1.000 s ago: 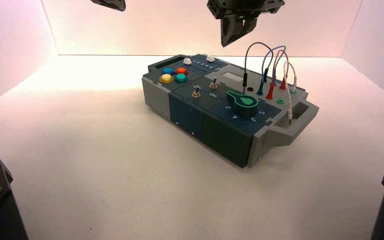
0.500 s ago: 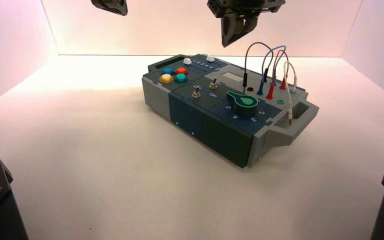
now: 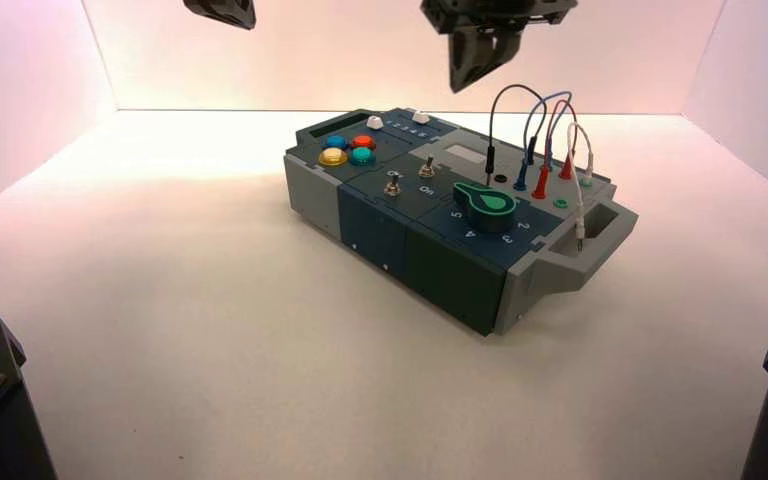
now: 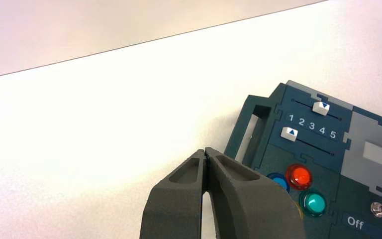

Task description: Move the right gripper to the right.

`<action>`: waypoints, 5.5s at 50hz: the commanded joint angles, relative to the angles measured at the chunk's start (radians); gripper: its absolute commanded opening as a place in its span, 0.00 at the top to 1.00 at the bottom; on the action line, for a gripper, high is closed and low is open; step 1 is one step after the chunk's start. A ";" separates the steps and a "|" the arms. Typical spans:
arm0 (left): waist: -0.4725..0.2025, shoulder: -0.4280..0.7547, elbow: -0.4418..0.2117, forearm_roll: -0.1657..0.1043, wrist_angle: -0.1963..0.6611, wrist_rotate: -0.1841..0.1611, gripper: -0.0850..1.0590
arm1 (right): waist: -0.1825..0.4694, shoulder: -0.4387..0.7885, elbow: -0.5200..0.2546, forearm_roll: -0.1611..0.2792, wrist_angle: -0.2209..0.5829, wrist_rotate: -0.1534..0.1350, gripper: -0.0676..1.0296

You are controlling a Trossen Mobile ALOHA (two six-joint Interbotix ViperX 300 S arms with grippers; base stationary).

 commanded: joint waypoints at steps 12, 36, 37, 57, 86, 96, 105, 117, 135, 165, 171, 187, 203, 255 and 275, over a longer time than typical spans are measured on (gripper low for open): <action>-0.005 -0.014 -0.023 0.002 -0.009 0.006 0.95 | -0.106 -0.044 0.018 -0.011 -0.018 0.000 0.96; -0.005 -0.011 -0.020 0.002 -0.009 0.006 0.95 | -0.236 -0.060 0.025 -0.043 -0.025 0.000 0.96; -0.005 -0.011 -0.020 0.002 -0.009 0.006 0.95 | -0.249 -0.060 0.025 -0.048 -0.025 0.000 0.96; -0.008 -0.011 -0.014 0.000 -0.009 0.005 0.95 | -0.364 -0.060 0.051 -0.069 -0.025 0.000 0.96; -0.009 -0.011 -0.005 -0.002 -0.009 0.003 0.95 | -0.500 -0.063 0.066 -0.087 -0.025 0.000 0.96; -0.014 -0.011 0.008 -0.006 -0.009 -0.002 0.95 | -0.561 -0.084 0.081 -0.091 -0.035 0.000 0.96; -0.025 -0.012 0.021 -0.006 -0.038 -0.006 0.95 | -0.580 -0.103 0.084 -0.091 -0.041 0.000 0.96; -0.025 -0.006 0.018 -0.006 -0.041 -0.008 0.95 | -0.580 -0.098 0.086 -0.087 -0.041 0.002 0.96; -0.025 0.005 0.023 -0.008 -0.051 -0.015 0.95 | -0.580 -0.094 0.087 -0.075 -0.049 0.003 0.96; -0.026 0.021 -0.006 -0.008 -0.067 -0.015 0.95 | -0.575 -0.035 0.080 -0.072 -0.052 0.003 0.96; -0.025 0.031 -0.006 -0.008 -0.066 -0.015 0.95 | -0.575 -0.028 0.078 -0.072 -0.055 0.002 0.96; -0.025 0.032 -0.026 -0.006 -0.058 -0.012 0.95 | -0.574 -0.028 0.074 -0.071 -0.058 0.002 0.96; -0.025 0.034 -0.029 -0.006 -0.054 -0.011 0.95 | -0.569 -0.043 0.074 -0.071 -0.060 0.000 0.96; 0.021 0.029 -0.038 0.005 -0.011 0.015 0.95 | -0.534 -0.048 0.080 -0.071 -0.071 -0.003 0.96; 0.021 0.020 -0.041 0.006 0.003 0.037 0.95 | -0.534 -0.063 0.086 -0.071 -0.071 -0.002 0.96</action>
